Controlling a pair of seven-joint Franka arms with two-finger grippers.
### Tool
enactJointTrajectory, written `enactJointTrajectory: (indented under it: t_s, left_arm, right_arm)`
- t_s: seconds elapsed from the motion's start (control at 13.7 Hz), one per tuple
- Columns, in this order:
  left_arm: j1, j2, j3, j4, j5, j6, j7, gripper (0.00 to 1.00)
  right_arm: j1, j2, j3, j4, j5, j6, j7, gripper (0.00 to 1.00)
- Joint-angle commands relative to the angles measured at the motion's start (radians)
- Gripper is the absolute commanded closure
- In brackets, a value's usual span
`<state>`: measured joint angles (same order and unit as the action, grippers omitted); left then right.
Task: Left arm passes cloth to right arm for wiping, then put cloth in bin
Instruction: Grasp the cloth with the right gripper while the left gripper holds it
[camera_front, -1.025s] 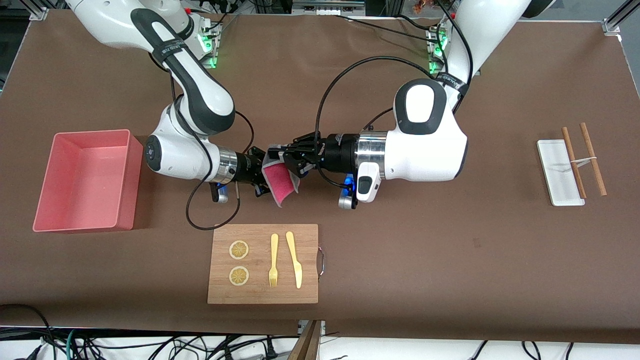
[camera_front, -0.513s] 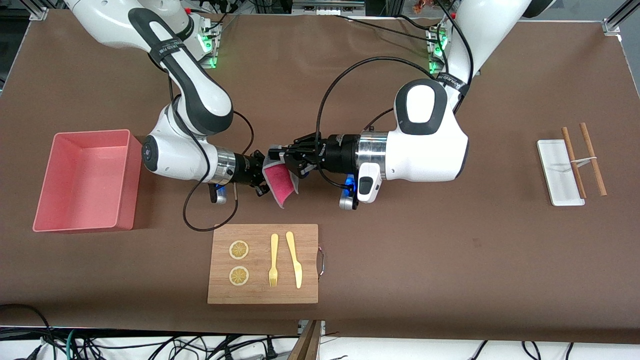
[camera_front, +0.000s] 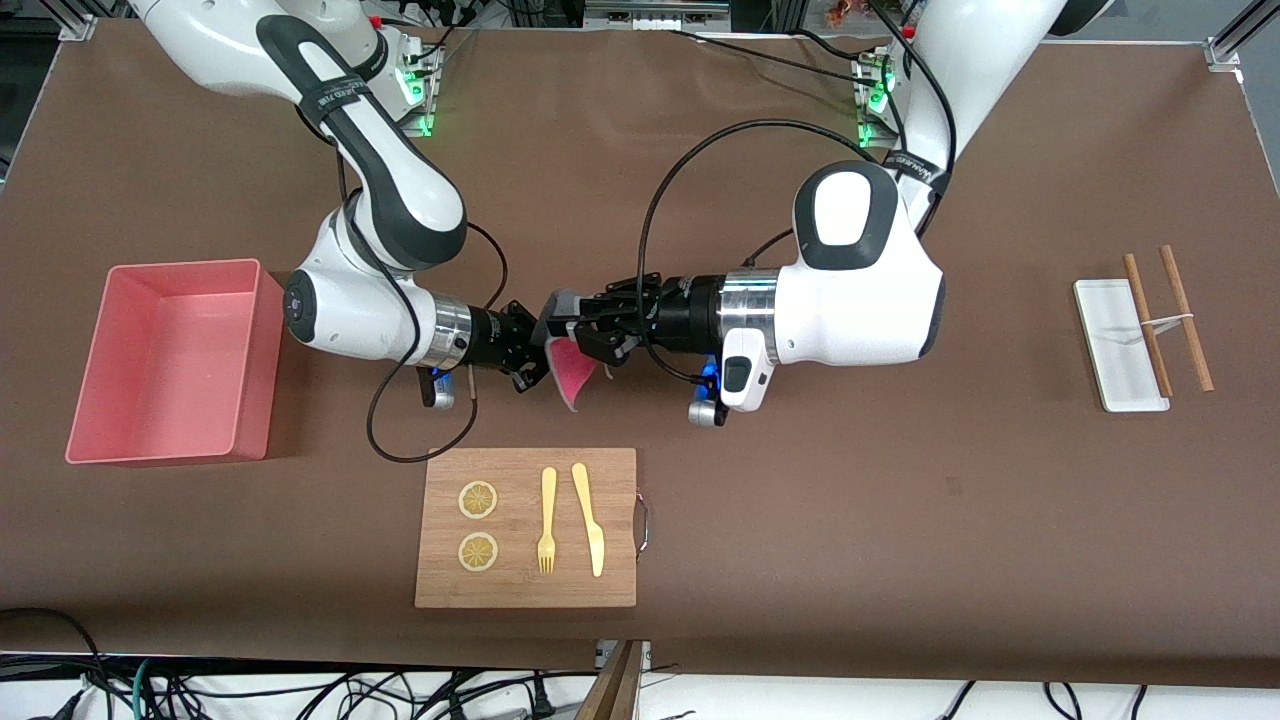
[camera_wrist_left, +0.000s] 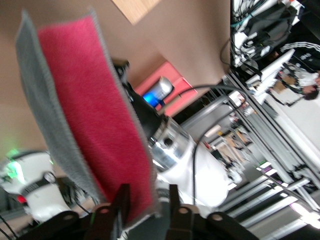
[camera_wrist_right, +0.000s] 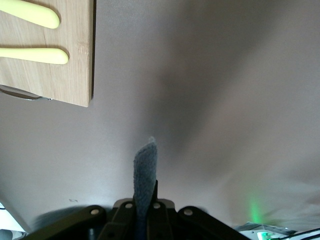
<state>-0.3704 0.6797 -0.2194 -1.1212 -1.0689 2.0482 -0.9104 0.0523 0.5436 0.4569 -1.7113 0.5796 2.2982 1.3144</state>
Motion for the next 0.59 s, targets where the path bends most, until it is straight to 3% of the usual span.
enactJointTrajectory:
  t_s: [0.0,0.51]
  left_arm:
    - [0.031,-0.017,0.006,0.02,0.098,-0.081,0.013,0.0]
    - [0.249,-0.022,0.005,0.018,0.162,-0.419,0.129,0.0]
  right_arm:
    - [-0.006,-0.004,0.011,0.006,-0.009,-0.019,-0.052,1.0]
    - [-0.002,-0.004,0.025,0.007,-0.178,-0.097,-0.199,1.0]
